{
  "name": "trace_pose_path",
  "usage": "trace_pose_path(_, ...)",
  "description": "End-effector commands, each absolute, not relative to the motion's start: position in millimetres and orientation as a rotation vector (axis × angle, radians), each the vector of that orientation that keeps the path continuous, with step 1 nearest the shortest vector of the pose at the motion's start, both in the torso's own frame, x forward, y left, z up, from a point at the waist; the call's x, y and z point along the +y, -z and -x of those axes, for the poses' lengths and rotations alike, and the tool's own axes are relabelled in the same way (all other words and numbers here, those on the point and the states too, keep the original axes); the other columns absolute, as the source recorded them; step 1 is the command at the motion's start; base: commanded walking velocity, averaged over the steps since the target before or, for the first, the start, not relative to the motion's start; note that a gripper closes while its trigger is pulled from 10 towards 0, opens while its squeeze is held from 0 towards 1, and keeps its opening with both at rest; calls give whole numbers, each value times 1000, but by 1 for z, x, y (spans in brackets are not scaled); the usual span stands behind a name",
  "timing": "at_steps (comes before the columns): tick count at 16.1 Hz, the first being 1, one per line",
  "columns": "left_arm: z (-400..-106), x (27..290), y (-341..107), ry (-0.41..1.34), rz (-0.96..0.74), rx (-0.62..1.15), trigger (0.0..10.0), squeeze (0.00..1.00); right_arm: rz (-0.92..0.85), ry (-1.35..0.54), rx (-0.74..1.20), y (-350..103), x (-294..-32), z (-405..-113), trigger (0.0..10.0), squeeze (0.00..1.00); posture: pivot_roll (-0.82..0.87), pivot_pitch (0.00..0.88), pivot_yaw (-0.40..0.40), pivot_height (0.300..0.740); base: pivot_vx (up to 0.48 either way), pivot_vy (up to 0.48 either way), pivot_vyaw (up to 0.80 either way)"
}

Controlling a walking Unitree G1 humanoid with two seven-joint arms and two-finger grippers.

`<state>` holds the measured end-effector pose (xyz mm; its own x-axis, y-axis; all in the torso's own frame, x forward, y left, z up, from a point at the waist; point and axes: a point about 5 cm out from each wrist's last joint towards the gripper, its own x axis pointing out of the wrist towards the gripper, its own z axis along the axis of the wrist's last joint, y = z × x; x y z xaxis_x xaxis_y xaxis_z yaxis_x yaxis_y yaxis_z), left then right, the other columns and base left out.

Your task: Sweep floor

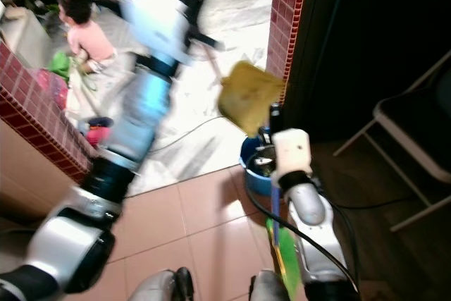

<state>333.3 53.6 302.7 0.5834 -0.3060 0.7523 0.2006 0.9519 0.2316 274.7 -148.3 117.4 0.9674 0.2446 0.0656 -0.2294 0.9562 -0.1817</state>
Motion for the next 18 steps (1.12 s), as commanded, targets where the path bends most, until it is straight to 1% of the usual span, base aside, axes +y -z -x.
trace_pose_path(1, -313, 72, -353, 196, -128, -1134, 10000, 0, 187, -286, -121, -122, -138, -277, 10000, 0, -148, 34, 48, 740, 0, 0, 0)
trace_pose_path(2, -316, 81, -351, 148, -147, -1105, 10000, 0, 201, -303, -132, -123, -135, -279, 10000, 0, -139, 31, 44, 740, 0, 0, 0)
trace_pose_path(5, -329, 106, -313, 22, -176, -896, 10000, 0, 231, -323, -156, -127, -133, -285, 10000, 0, -125, 30, 37, 740, 0, 0, 0)
trace_pose_path(7, -331, 135, -249, -92, -201, -606, 10000, 0, 241, -315, -156, -128, -139, -292, 10000, 0, -96, 36, 24, 740, 0, 0, 0)
trace_pose_path(8, -331, 141, -234, -114, -207, -527, 10000, 0, 241, -317, -156, -127, -139, -292, 10000, 0, -89, 36, 22, 740, 0, 0, 0)
trace_pose_path(9, -329, 145, -207, -107, -180, -399, 10000, 0, 241, -321, -154, -126, -137, -293, 10000, 0, -78, 37, 19, 740, 0, 0, 0)
trace_pose_path(10, -326, 148, -186, -104, -111, -302, 10000, 0, 239, -324, -154, -126, -134, -294, 10000, 0, -73, 37, 16, 740, 0, 0, 0)
trace_pose_path(11, -325, 149, -183, -108, -89, -286, 10000, 0, 239, -325, -154, -126, -134, -295, 10000, 0, -73, 37, 16, 740, 0, 0, 0)
trace_pose_path(12, -321, 151, -164, -141, -15, -187, 10000, 0, 239, -327, -155, -126, -132, -296, 10000, 0, -70, 37, 12, 740, 0, 0, 0)
trace_pose_path(13, -320, 151, -161, -144, 16, -167, 10000, 0, 239, -327, -156, -126, -132, -297, 10000, 0, -70, 37, 12, 740, 0, 0, 0)
trace_pose_path(14, -314, 151, -144, -164, 43, -86, 10000, 0, 243, -325, -150, -125, -133, -299, 10000, 0, -66, 38, 4, 740, 0, 0, 0)
trace_pose_path(15, -310, 151, -138, -167, -1, -79, 10000, 0, 244, -320, -138, -123, -135, -300, 10000, 0, -63, 41, -3, 740, 0, 0, -800)
trace_pose_path(18, -304, 143, -131, -106, 55, -46, 10000, 0, 241, -320, -138, -123, -138, -302, 10000, 0, -61, 46, -14, 740, 0, 0, -800)
